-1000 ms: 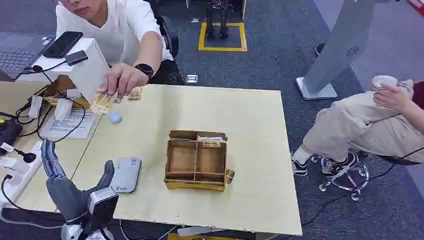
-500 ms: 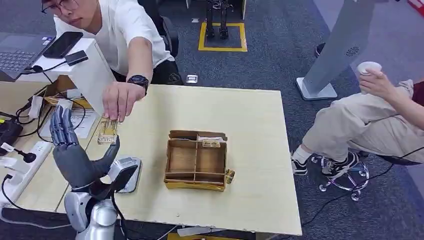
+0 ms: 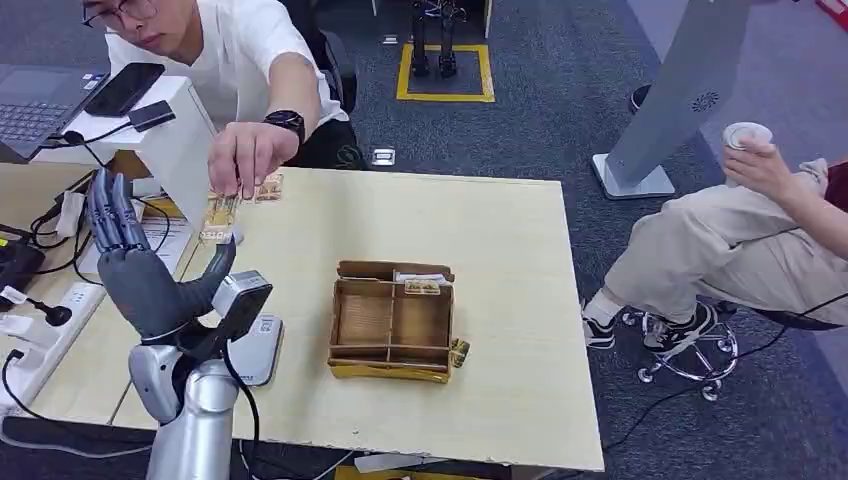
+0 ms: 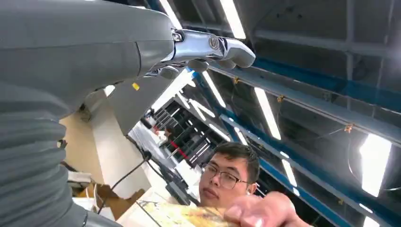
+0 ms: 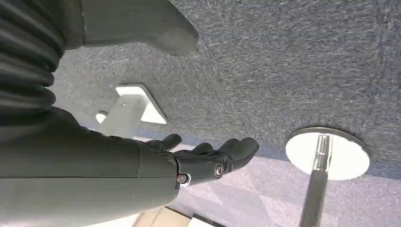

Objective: Pass the card to the sensor for recognition and then transmit it.

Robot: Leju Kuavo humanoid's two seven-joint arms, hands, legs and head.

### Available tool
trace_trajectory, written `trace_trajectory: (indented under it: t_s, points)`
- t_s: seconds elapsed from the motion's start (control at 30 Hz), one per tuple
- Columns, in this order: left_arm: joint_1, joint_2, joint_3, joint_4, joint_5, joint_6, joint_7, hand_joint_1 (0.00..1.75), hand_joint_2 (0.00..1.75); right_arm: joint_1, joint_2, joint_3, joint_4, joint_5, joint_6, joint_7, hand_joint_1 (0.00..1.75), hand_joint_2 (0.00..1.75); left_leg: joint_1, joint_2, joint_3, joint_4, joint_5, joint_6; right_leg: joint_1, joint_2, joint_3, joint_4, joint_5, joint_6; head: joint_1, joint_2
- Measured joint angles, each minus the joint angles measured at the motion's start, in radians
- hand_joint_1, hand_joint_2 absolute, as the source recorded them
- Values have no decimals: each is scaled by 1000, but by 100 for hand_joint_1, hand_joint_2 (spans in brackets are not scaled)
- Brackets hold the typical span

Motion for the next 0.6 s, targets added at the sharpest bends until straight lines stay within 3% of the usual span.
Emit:
trace_trajectory:
  t_s: [0.03, 0.37, 0.6]
  points:
    - [-1, 0, 0, 3, 1, 0, 0, 175, 175, 0, 0, 0, 0, 0, 0, 1, 0, 175, 0, 0, 0, 0, 0, 0, 0, 0, 0, 0, 0, 0, 0, 0]
    - [-3, -1, 0, 7, 93, 0, -63, 175, 175, 0, 0, 1, 0, -6, 0, 1, 0, 175, 0, 0, 0, 0, 0, 0, 0, 0, 0, 0, 0, 0, 0, 0]
    - [-5, -2, 0, 7, 109, 1, -70, 175, 175, 0, 0, 1, 0, -9, 0, 1, 0, 175, 0, 0, 0, 0, 0, 0, 0, 0, 0, 0, 0, 0, 0, 0]
